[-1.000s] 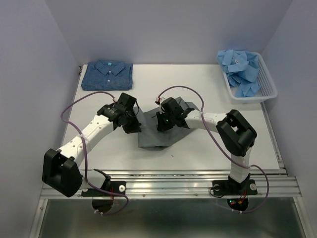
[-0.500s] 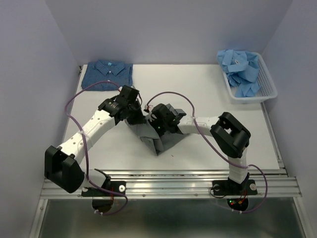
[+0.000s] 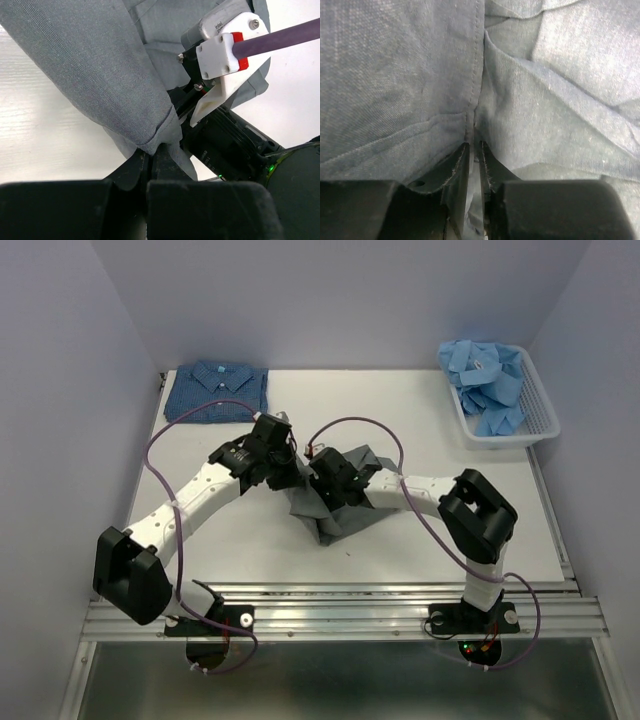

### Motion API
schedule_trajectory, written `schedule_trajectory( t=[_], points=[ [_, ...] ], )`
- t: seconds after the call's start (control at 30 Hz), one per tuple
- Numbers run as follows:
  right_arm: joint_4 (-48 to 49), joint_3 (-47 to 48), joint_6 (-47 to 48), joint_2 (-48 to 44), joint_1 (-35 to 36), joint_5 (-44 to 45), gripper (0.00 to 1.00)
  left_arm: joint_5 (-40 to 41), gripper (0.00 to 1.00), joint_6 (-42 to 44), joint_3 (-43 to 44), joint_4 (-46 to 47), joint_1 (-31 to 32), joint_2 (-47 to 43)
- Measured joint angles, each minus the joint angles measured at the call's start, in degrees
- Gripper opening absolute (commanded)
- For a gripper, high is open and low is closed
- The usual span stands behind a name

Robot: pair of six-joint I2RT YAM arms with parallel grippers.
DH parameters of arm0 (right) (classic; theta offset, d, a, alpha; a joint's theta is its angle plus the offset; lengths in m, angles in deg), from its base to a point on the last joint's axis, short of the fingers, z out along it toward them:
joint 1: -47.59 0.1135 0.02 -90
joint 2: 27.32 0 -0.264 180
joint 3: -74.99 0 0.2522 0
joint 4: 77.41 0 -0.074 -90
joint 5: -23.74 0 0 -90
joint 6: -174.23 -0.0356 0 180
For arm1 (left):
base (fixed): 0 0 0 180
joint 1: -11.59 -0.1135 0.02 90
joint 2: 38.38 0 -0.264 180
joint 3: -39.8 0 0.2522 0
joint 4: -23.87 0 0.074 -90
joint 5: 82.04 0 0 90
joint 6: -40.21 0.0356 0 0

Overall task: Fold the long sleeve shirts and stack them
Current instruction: Fold the shirt

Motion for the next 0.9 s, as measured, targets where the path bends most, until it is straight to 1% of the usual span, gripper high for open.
schedule_trajectory(
  t=[0.13, 0.23, 0.37, 0.5, 0.7, 0.83, 0.9],
  points=[
    [-1.62, 0.00, 0.00, -1.16, -0.35, 3.87, 0.25, 0.33, 0.00, 0.15, 0.00, -0.11, 0.35, 0.00],
    [-2.71, 0.00, -0.13, -3.93, -1.70, 7.37, 0.28, 0.31, 0.00, 0.13, -0.17, -0.48, 0.44, -0.15],
    [-3.41, -0.31, -0.74, -8.63, -6.25, 10.16, 0.33, 0.39, 0.00, 0.15, -1.46, -2.14, 0.70, -1.79],
    [-3.41, -2.80, -1.22, -14.99, -12.24, 12.41, 0.36, 0.63, 0.00, 0.46, -1.53, -3.61, 0.76, -3.41],
    [-4.11, -8.87, -1.38, -18.56, -18.71, 15.52, 0.36, 0.72, 0.00, 1.92, -0.55, -4.94, 1.05, -2.56],
    [-5.20, -13.66, -2.19, -18.60, -21.03, 16.35, 0.34, 0.52, 0.00, 3.23, 2.34, -5.40, 1.60, 0.57],
    [-5.73, -15.96, -2.86, -18.60, -22.27, 16.35, 0.32, 0.48, 0.00, 3.85, 3.82, -5.62, 2.19, 2.69]
  ],
)
